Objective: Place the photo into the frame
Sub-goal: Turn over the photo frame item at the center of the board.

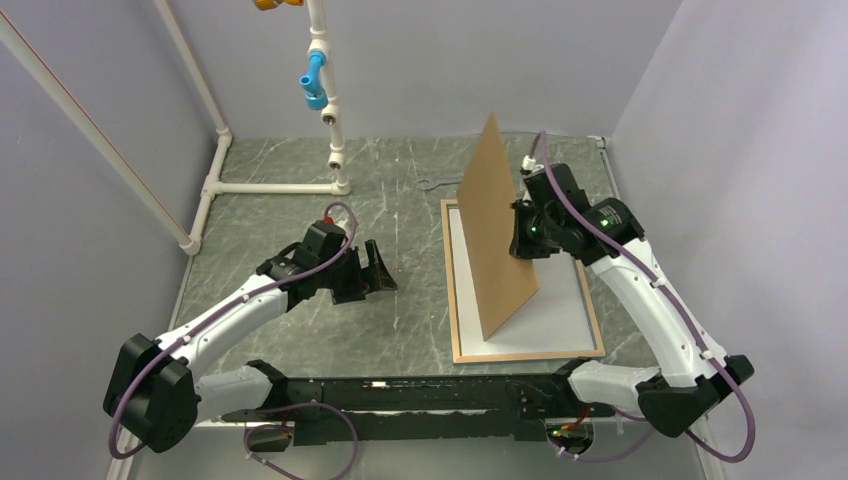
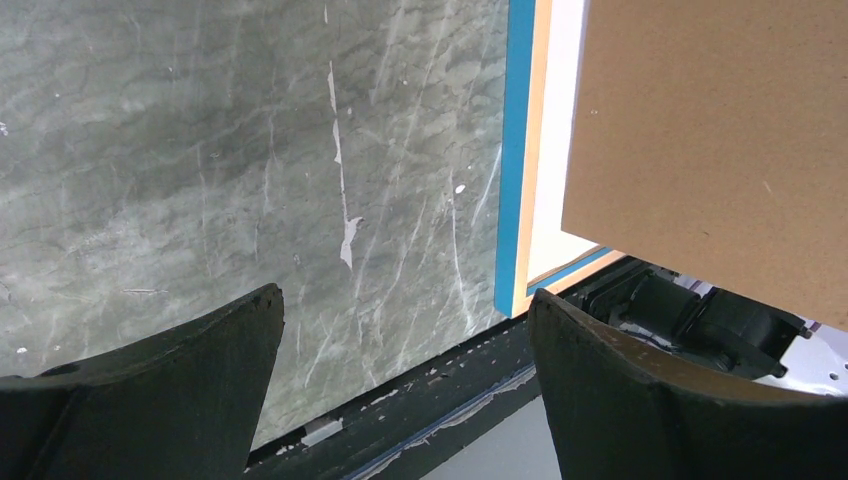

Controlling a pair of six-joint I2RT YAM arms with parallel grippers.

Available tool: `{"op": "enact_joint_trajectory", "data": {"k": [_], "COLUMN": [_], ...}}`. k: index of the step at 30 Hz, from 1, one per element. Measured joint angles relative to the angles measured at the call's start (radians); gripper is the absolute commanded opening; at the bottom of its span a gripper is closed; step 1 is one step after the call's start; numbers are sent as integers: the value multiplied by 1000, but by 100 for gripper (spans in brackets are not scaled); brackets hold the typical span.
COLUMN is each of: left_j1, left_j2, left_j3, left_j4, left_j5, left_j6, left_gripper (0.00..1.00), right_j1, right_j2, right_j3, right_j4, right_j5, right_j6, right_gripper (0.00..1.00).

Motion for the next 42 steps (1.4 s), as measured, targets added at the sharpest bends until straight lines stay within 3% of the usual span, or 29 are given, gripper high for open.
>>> {"op": "enact_joint_trajectory", "data": {"k": [6, 12, 17, 25, 31, 42], "left_j1": [-4, -6, -6, -6, -8, -9], "left_j2": [0, -39, -110, -200, -212, -217], "left_j3": [0, -2, -36, -123, -126, -222], "left_j4": [5, 67, 183, 422, 493, 695], "left_j5": [2, 18, 58, 132, 160, 195], "left_j6": [-3, -22, -61, -149, -171, -246], "left_gripper": [95, 97, 98, 99, 99, 99], "right_j1": [142, 226, 242, 243, 243, 242], "right_j2": [53, 67, 62, 48, 45, 1], "right_j3": [39, 50, 48, 8, -14, -60], "right_j4": [0, 48, 94, 187, 232, 343], "right_j5": [77, 107, 69, -56, -128, -264], "right_j6": [40, 83, 92, 115, 132, 145], "right_gripper": [12, 64, 83, 95, 99, 100]}}
